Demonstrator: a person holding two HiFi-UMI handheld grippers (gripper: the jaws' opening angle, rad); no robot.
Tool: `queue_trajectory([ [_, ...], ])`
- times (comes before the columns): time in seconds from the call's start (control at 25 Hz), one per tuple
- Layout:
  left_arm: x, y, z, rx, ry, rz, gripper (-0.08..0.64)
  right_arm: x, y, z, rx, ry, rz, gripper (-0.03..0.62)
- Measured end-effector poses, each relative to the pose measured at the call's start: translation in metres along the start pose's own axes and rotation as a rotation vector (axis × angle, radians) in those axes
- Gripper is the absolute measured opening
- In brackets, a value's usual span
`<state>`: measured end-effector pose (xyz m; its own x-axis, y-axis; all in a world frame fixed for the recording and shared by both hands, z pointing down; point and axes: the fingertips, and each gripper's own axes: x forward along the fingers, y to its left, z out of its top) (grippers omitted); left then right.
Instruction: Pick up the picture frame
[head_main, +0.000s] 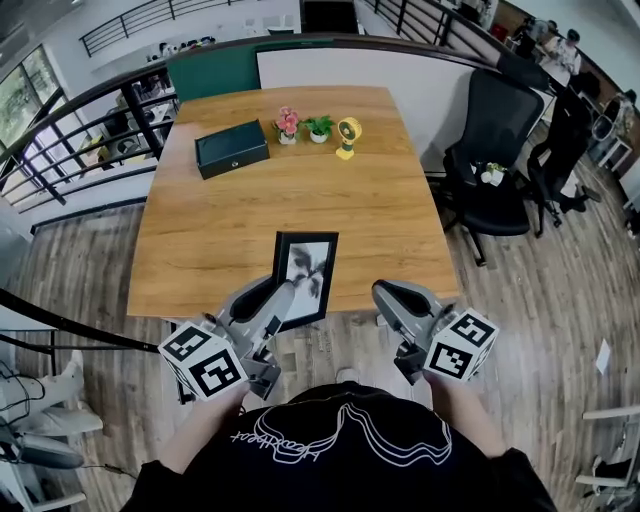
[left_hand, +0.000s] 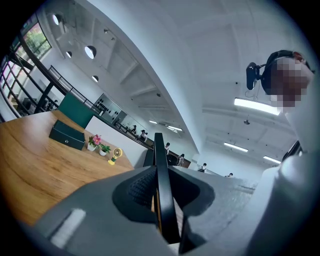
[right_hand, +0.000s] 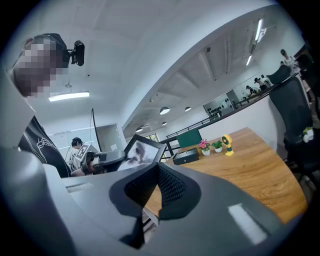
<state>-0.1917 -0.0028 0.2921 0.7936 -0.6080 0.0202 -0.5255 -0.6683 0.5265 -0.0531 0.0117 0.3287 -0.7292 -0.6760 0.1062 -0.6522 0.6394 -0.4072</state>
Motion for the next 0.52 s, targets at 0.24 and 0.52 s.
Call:
queue_trajectory([
  [0.24,0.012,0.013,-0.009,-0.021,0.025,0.025,0.079,0.008,-0.020,-0.006,0.019,0.024,0.003,0.023],
  [0.52,0.031,0.020,-0.016,-0.037,0.045,0.024,0.079,0.006,-0.040,-0.014,0.043,0.048,-0.017,0.023],
])
